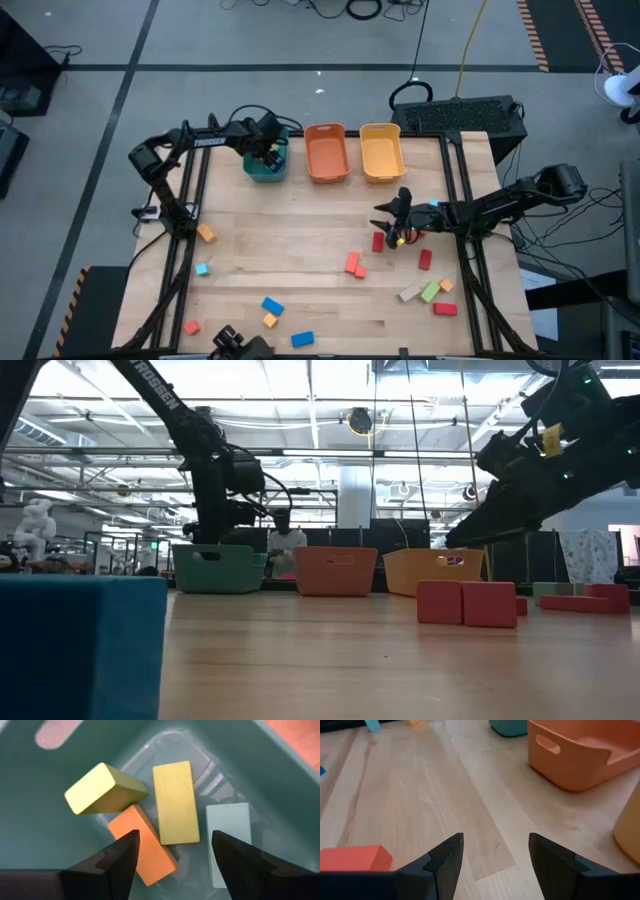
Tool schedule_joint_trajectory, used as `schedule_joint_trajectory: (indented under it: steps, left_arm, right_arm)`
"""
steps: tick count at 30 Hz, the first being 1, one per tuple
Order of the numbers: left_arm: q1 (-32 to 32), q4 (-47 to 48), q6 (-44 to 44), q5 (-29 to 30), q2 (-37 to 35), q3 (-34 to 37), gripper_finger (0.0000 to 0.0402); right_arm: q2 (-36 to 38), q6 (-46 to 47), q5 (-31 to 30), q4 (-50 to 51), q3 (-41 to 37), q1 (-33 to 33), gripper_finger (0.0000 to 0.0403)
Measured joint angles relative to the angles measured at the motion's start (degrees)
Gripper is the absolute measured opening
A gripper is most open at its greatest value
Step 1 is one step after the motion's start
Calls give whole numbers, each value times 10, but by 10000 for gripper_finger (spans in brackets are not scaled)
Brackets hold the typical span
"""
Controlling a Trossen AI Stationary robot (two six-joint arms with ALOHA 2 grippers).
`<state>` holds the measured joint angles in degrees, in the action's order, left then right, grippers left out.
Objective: Sort blocks by size
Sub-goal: Put the blue thin rectangular block into the blue bin
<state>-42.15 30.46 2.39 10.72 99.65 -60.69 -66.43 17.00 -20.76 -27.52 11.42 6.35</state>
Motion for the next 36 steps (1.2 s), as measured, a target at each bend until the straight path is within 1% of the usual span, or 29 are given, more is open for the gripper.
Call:
schedule_joint_trajectory:
  steps: [5, 10, 16, 20, 25, 30, 36]
  left_arm:
    - [1, 1, 1, 0, -18, 0, 252]
    - [11, 5, 2, 3, -47, 0, 252]
    - [56, 16, 2, 3, -95, 0, 253]
    - [102, 53, 7, 3, -133, 0, 253]
    - [178, 94, 18, 2, -167, 0, 253]
    - [260, 109, 42, -2, -181, 0, 253]
    - [352, 122, 64, -5, -181, 0, 253]
  right_arm:
    - [0, -46, 8, -29, 0, 0, 210]
    - [0, -43, 12, -72, 0, 0, 210]
    - [0, -30, 14, -66, 0, 0, 210]
    - [0, -16, 14, -62, 0, 0, 210]
    - [0, -16, 14, -62, 0, 0, 210]
    - [0, -12, 14, -61, 0, 0, 210]
    - [0, -7, 14, -60, 0, 0, 210]
